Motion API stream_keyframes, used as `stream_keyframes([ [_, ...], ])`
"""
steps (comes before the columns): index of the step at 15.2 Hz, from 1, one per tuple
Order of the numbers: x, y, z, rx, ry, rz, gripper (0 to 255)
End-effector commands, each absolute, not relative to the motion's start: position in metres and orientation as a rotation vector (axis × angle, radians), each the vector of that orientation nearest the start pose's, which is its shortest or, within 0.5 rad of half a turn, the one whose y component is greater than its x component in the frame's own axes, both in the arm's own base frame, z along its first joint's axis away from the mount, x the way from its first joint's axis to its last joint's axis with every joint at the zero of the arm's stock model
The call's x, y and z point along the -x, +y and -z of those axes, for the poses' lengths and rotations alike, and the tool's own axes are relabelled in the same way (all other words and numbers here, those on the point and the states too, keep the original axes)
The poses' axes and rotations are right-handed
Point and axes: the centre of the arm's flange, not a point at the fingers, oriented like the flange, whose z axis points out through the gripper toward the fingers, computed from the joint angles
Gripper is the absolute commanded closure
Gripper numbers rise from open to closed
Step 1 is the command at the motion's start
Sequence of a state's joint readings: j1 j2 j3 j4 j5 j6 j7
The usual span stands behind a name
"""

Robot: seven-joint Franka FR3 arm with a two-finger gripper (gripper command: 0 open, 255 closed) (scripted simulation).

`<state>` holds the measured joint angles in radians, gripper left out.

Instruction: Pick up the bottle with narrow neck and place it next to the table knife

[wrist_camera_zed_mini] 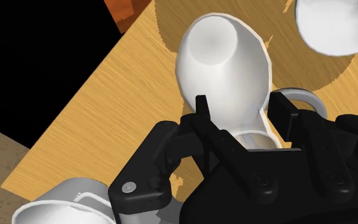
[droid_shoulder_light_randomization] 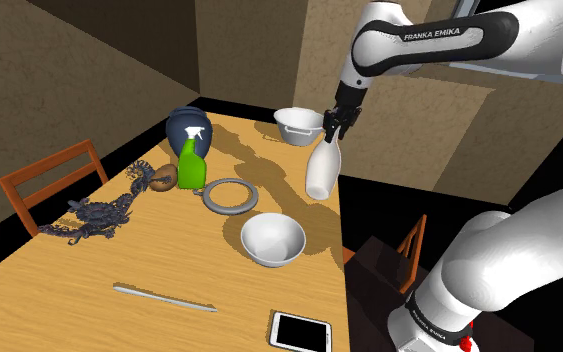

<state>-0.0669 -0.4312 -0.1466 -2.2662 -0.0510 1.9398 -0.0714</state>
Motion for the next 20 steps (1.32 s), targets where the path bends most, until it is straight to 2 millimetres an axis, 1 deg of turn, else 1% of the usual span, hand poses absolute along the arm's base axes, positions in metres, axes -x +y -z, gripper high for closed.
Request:
stream_keyframes([
  [1,-0.422,-0.102,-0.546,3.133,0.182,0.16,255],
  [20,-0.422,-0.102,-0.646,3.133,0.182,0.16,255],
])
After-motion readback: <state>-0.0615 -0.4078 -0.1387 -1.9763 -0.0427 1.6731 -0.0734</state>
